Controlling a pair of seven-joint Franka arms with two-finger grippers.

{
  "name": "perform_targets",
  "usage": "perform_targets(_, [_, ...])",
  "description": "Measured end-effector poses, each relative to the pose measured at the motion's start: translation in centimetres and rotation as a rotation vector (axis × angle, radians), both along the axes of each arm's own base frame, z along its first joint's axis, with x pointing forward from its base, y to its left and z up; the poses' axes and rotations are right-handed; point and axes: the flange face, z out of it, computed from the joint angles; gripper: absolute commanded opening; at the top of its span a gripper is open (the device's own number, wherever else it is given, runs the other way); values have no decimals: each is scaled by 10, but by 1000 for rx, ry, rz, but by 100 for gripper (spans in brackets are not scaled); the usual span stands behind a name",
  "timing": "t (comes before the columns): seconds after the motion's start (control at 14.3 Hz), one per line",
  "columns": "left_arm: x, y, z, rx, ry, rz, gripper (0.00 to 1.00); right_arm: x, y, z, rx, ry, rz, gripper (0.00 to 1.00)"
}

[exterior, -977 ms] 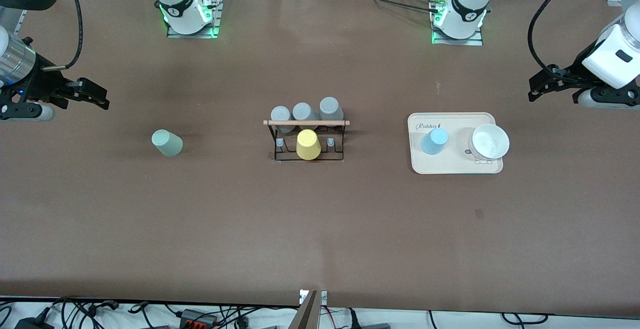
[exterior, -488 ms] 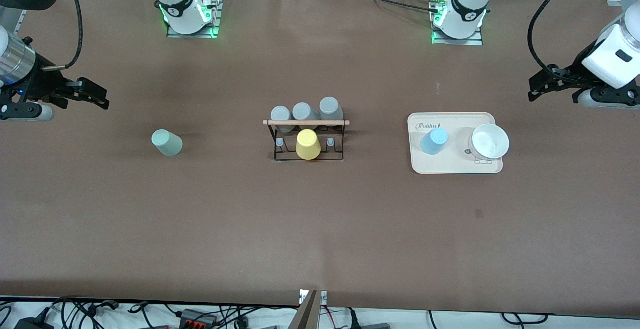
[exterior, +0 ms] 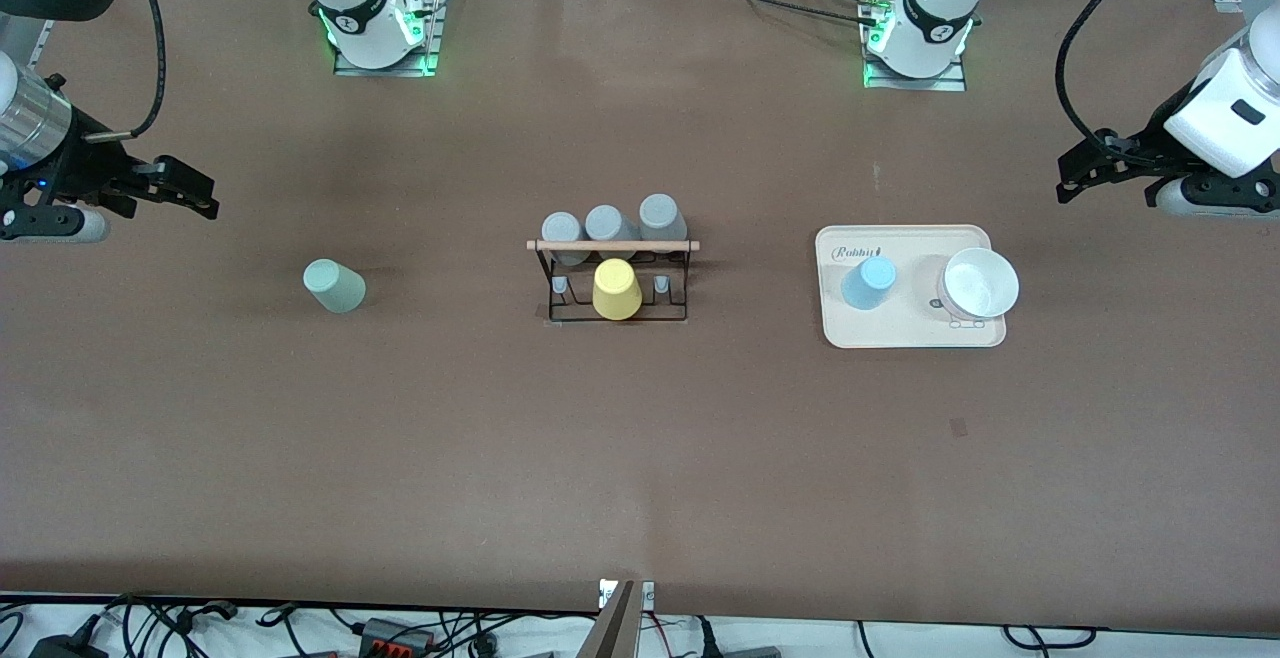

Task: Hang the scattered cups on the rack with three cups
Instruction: 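Reach the left gripper down to the light blue cup on the tray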

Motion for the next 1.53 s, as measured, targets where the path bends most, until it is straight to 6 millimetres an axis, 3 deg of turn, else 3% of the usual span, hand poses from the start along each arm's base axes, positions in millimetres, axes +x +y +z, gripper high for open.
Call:
perform_targets(0.35, [1, -9, -61, 9, 261, -23, 100, 0, 0, 0, 0, 0, 0, 100])
perform_targets(0.56, [8, -31, -96, 15, 338, -62, 100, 0, 0, 0, 0, 0, 0, 100])
perform_targets(0.84, [18, -87, -162, 6, 191, -144, 100, 0, -1, 0, 0, 1, -1, 100])
perform_targets(1.05, [7, -108, -218, -9, 88, -163, 100, 1, -1, -2, 0, 3, -3, 100])
perform_targets(1.33, [-15, -112, -279, -26, -9, -151, 100, 1, -2, -3, 0, 5, -5, 100])
perform_targets(1.53, [-22, -110, -311, -33, -19, -147, 100, 1, -2, -3, 0, 6, -5, 100])
